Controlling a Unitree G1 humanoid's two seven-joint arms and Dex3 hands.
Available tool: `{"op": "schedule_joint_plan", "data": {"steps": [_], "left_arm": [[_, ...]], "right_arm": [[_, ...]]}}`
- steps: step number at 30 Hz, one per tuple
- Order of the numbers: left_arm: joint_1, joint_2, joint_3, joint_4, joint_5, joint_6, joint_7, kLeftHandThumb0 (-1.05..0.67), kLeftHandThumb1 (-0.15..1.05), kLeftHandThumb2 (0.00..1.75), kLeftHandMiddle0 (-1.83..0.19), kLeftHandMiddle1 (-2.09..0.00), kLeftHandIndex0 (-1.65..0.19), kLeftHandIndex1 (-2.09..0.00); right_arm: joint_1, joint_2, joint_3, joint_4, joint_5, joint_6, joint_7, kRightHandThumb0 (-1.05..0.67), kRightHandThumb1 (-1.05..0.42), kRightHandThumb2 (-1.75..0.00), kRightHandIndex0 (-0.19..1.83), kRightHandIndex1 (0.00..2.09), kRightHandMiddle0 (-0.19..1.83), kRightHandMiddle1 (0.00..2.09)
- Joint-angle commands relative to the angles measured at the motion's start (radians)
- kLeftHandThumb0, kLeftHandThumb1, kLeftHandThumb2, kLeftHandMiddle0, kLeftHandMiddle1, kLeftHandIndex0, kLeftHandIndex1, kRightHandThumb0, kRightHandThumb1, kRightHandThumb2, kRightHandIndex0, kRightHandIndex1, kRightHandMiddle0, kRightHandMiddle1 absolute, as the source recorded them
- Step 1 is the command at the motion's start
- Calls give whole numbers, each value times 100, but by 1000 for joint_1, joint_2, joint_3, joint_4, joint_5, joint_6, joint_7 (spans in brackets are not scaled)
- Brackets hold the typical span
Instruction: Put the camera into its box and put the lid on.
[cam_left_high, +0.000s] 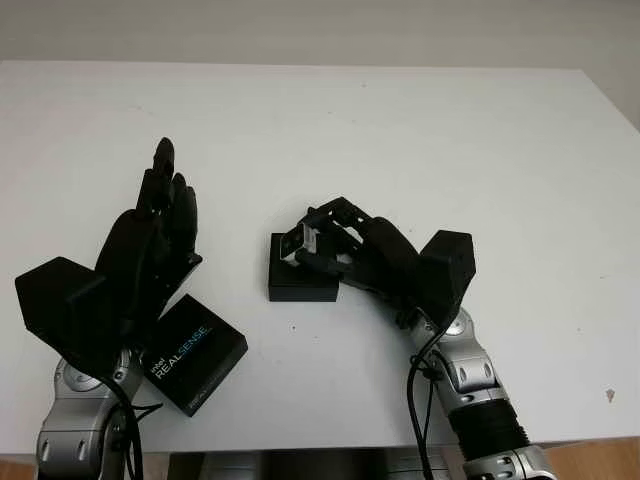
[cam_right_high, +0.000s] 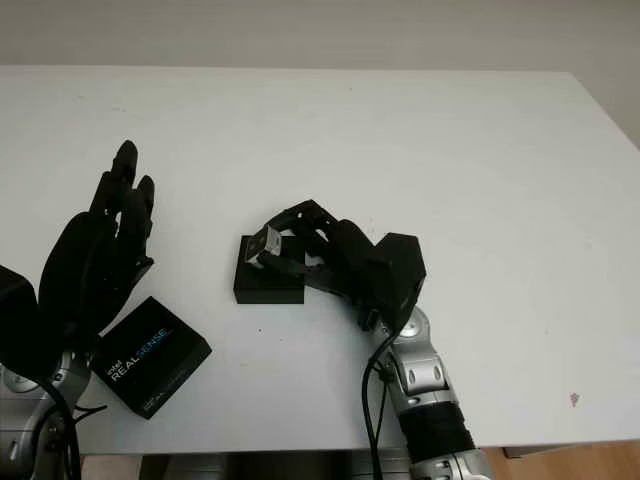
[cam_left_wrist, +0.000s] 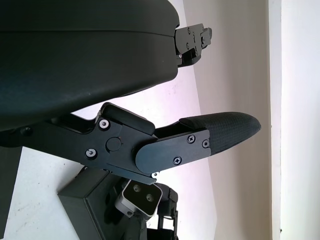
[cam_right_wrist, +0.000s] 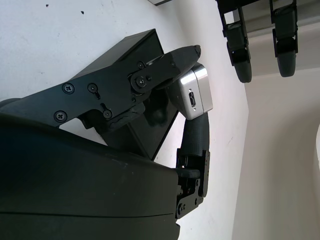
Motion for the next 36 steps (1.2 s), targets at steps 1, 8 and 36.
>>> {"op": "schedule_joint_plan", "data": {"steps": [1, 8, 36], "left_arm": [[4, 2, 1, -9, 0, -9, 0, -79, 105, 68, 19, -4, 19, -3], [5, 1, -1, -8, 5, -14, 3, -79, 105, 69, 19, -5, 19, -3], [3, -1, -4, -5, 1, -16, 6, -79, 105, 69, 19, -4, 19, -3]], "right_arm": [[5, 8, 11, 21, -4, -20, 7, -42, -101, -5, 20, 6, 24, 172], [0, 11, 16, 47, -15, -47, 6, -41, -101, -6, 19, 6, 23, 172], [42, 19, 43, 43, -56, -88, -4, -44, -102, -6, 20, 6, 23, 173]]}}
